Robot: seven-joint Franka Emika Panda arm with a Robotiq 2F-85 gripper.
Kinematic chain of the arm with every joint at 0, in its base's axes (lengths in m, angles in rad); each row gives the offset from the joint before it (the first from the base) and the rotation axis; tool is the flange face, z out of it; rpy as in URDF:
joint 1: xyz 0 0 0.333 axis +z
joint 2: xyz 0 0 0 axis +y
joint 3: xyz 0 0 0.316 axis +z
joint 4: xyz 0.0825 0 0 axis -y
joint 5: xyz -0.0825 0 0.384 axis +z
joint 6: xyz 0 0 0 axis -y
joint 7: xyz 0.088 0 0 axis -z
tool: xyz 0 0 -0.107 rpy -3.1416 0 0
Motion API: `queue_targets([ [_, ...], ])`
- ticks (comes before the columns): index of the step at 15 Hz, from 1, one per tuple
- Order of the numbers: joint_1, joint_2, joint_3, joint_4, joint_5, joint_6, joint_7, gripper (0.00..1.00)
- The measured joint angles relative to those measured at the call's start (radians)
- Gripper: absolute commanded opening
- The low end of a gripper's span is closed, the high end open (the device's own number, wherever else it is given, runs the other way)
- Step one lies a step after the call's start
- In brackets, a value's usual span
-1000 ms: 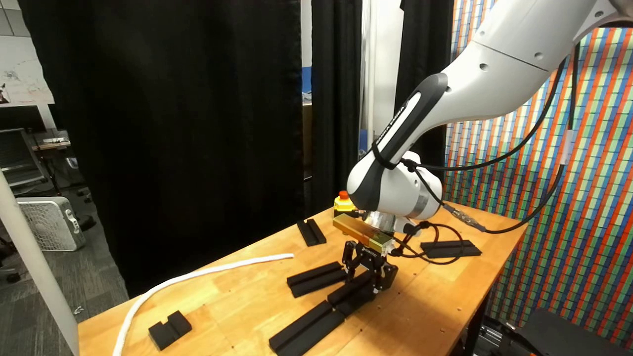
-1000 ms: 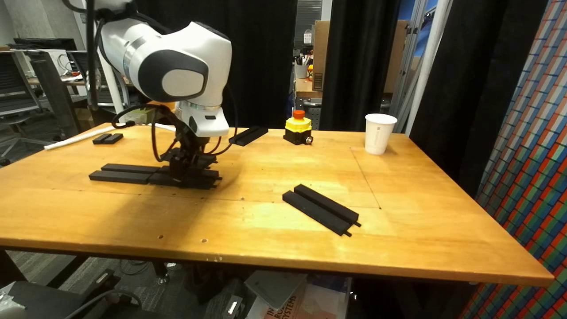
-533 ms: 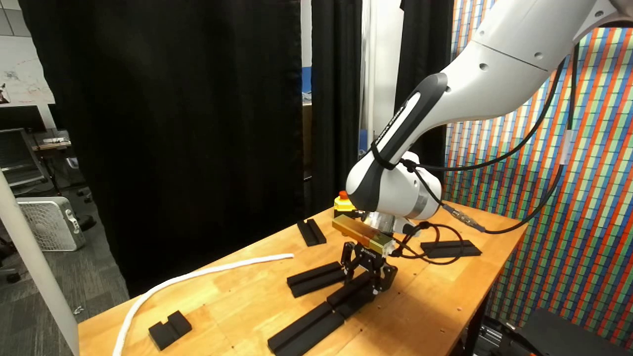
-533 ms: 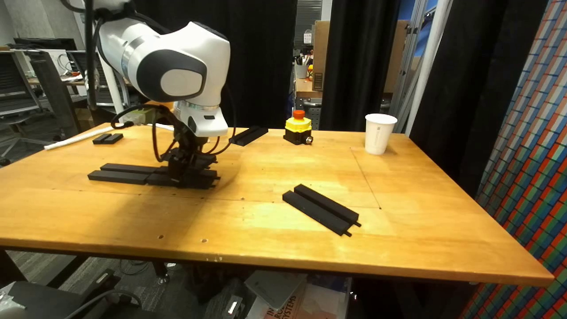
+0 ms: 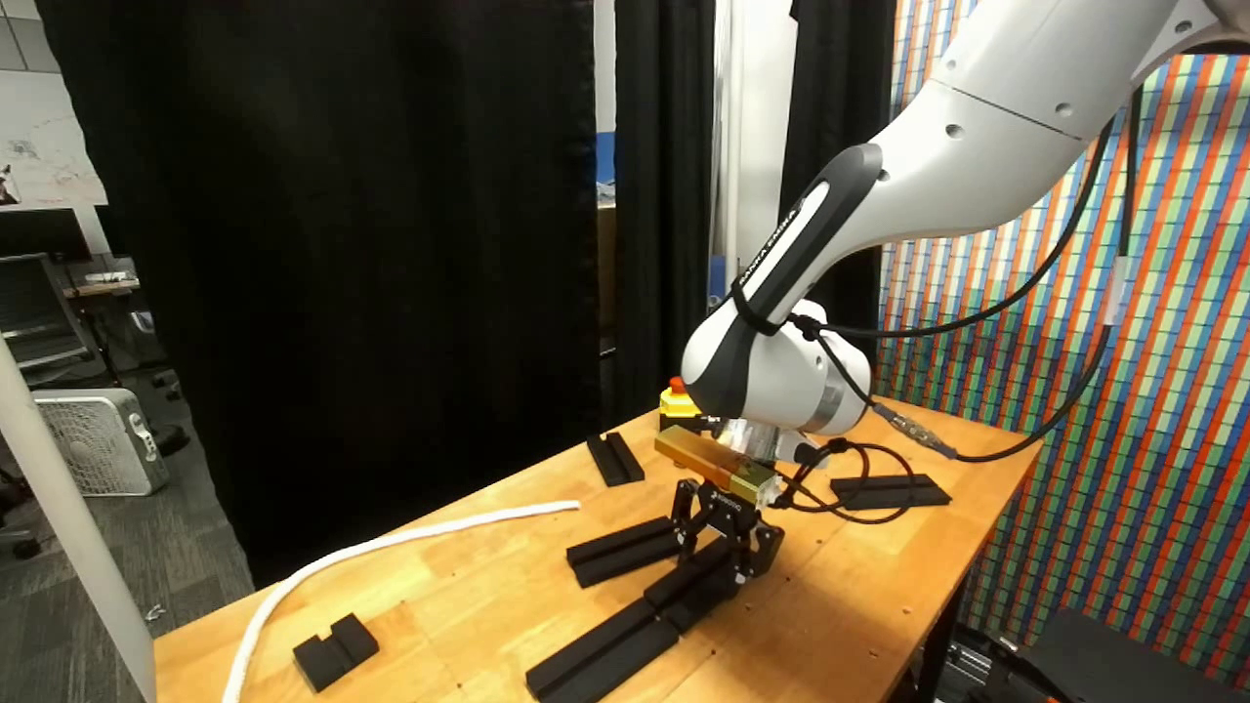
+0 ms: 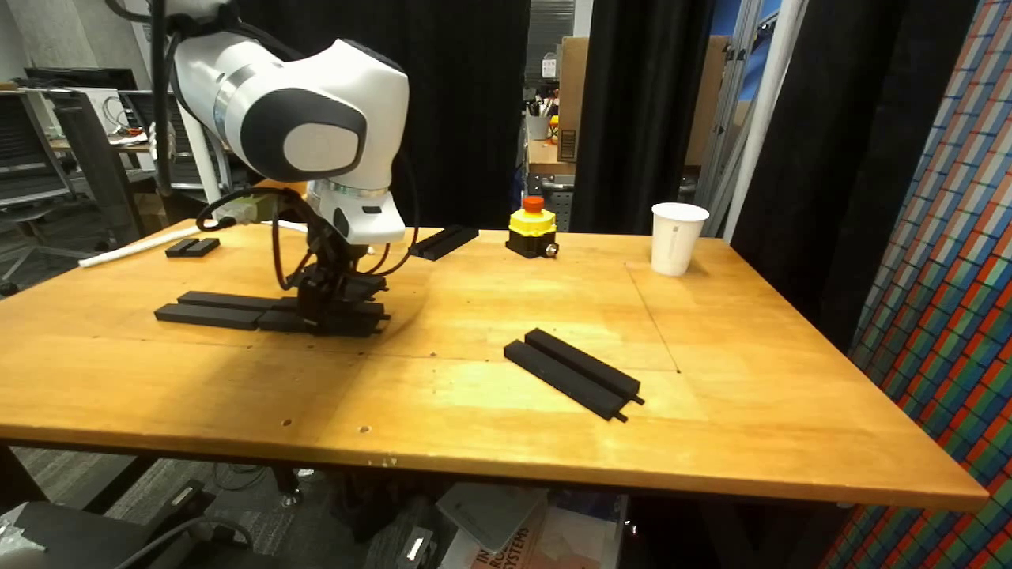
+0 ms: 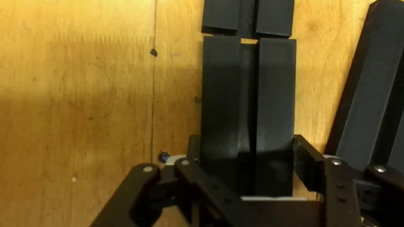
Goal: Join the four pieces of the black objects together
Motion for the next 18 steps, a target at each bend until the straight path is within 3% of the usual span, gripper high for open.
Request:
queue_targets([
  [18,0.049,0.000,0.010,-0.011,0.121,-0.013,0.083,0.46],
])
